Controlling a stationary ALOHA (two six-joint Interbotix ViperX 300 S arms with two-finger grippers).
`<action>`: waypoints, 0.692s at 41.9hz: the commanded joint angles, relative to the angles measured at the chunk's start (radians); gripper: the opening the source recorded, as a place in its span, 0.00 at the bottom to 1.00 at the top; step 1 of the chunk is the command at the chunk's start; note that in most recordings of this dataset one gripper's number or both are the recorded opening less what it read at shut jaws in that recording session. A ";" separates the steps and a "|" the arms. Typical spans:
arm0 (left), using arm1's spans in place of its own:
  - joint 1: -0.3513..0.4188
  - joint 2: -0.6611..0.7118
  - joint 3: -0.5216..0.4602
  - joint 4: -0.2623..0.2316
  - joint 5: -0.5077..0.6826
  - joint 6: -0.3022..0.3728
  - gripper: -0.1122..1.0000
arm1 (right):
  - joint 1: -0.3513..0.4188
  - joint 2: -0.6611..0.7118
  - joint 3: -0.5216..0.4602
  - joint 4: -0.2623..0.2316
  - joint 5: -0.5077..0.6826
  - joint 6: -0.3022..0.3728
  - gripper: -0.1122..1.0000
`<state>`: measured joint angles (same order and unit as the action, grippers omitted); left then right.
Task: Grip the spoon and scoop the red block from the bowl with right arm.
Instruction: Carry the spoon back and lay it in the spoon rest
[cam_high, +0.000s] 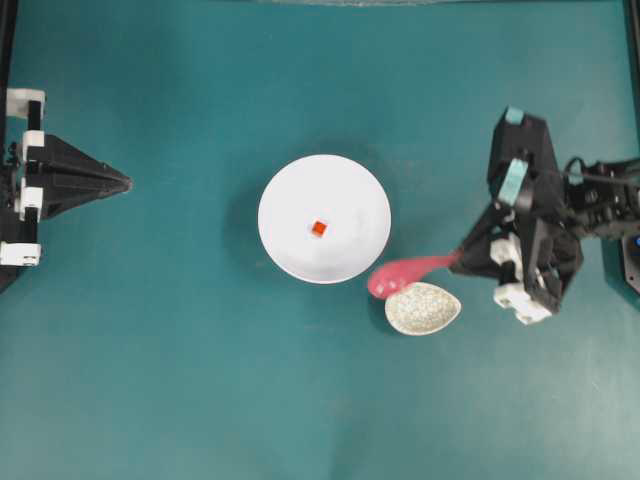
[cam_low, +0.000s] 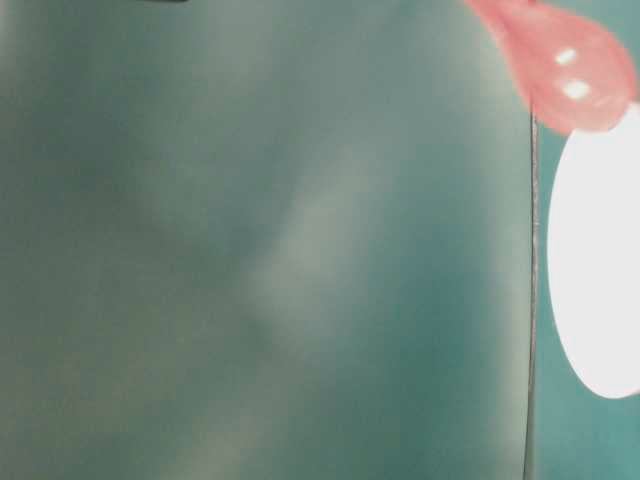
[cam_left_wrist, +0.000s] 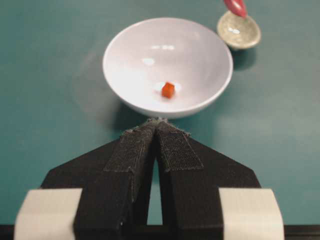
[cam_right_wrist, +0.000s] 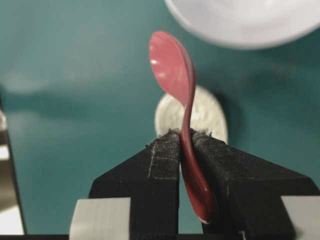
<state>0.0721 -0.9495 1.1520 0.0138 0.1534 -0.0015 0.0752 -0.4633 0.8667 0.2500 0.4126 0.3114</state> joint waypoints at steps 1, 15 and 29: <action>0.002 0.005 -0.012 0.003 -0.009 -0.002 0.11 | 0.028 0.003 0.008 0.003 -0.008 0.021 0.22; 0.002 0.003 -0.014 0.003 -0.009 -0.005 0.11 | 0.069 0.032 0.058 0.003 -0.038 0.041 0.22; 0.002 0.005 -0.015 0.003 -0.009 -0.005 0.11 | 0.069 0.049 0.097 0.002 -0.043 0.041 0.23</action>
<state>0.0721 -0.9495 1.1520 0.0153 0.1534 -0.0046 0.1411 -0.4111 0.9695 0.2485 0.3789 0.3543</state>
